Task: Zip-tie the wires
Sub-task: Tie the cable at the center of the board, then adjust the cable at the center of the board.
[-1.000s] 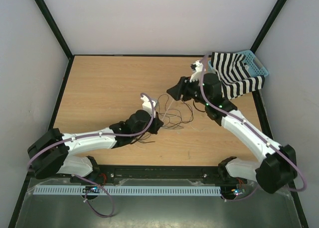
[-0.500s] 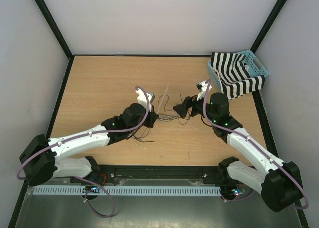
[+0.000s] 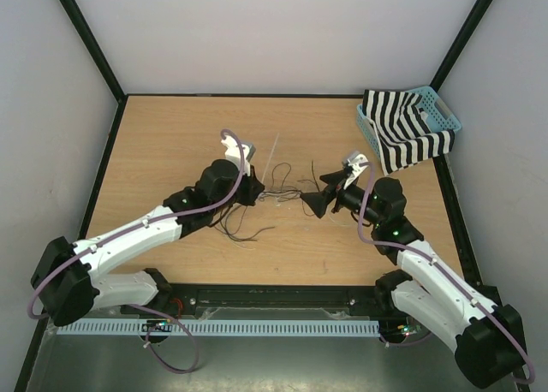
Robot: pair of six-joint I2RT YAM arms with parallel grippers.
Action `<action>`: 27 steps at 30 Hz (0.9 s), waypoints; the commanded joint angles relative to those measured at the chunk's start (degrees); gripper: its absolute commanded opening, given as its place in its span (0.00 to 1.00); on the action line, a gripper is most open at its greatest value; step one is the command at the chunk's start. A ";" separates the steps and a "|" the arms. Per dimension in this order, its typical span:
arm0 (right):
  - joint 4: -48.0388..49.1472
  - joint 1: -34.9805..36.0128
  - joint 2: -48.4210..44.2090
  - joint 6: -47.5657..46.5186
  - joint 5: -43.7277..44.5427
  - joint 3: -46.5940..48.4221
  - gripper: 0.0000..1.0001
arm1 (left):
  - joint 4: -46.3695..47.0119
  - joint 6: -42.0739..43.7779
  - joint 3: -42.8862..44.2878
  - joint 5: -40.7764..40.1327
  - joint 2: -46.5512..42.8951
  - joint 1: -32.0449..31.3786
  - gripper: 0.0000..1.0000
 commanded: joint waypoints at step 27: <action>28.28 -0.08 9.45 0.25 -16.86 -3.60 0.70 | -11.73 7.54 12.25 5.96 2.40 3.48 0.00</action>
